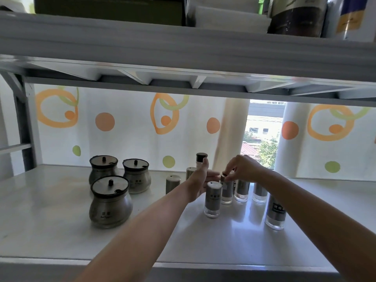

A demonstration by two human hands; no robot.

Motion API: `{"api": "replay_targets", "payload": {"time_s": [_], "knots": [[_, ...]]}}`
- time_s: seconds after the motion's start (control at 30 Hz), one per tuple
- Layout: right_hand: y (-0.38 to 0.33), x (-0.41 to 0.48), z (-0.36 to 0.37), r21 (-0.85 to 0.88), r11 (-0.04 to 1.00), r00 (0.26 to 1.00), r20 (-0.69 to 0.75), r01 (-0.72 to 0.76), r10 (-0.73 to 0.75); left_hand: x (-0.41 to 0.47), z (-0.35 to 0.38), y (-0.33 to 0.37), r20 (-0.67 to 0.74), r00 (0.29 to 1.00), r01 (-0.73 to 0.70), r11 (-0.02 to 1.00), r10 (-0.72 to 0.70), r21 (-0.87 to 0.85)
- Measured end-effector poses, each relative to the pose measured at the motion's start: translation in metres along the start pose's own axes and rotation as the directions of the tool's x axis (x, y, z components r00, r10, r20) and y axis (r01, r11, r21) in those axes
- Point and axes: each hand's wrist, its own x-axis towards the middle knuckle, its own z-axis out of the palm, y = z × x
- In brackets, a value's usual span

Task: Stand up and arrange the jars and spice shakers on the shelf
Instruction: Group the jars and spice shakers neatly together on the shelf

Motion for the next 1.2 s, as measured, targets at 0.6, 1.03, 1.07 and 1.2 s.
{"api": "replay_targets", "payload": {"time_s": [0.6, 1.03, 1.07, 1.2], "knots": [[0.024, -0.04, -0.041, 0.19, 0.973, 0.992, -0.046, 0.128, -0.122, -0.004, 0.003, 0.031, -0.171, 0.923, -0.35, 0.937, 0.345, 0.003], [0.083, -0.126, -0.02, 0.319, 0.946, 0.982, -0.153, -0.06, 0.114, -0.038, 0.114, -0.022, 0.138, 0.927, -0.359, 0.931, 0.348, 0.066], [0.082, -0.126, -0.016, 0.327, 0.944, 0.979, -0.172, -0.048, 0.109, -0.038, 0.119, -0.033, 0.123, 0.94, -0.328, 0.943, 0.319, 0.059], [0.084, -0.127, -0.009, 0.346, 0.938, 0.974, -0.212, 0.0, 0.078, -0.034, 0.129, -0.057, 0.111, 0.962, -0.251, 0.968, 0.25, -0.007]]}}
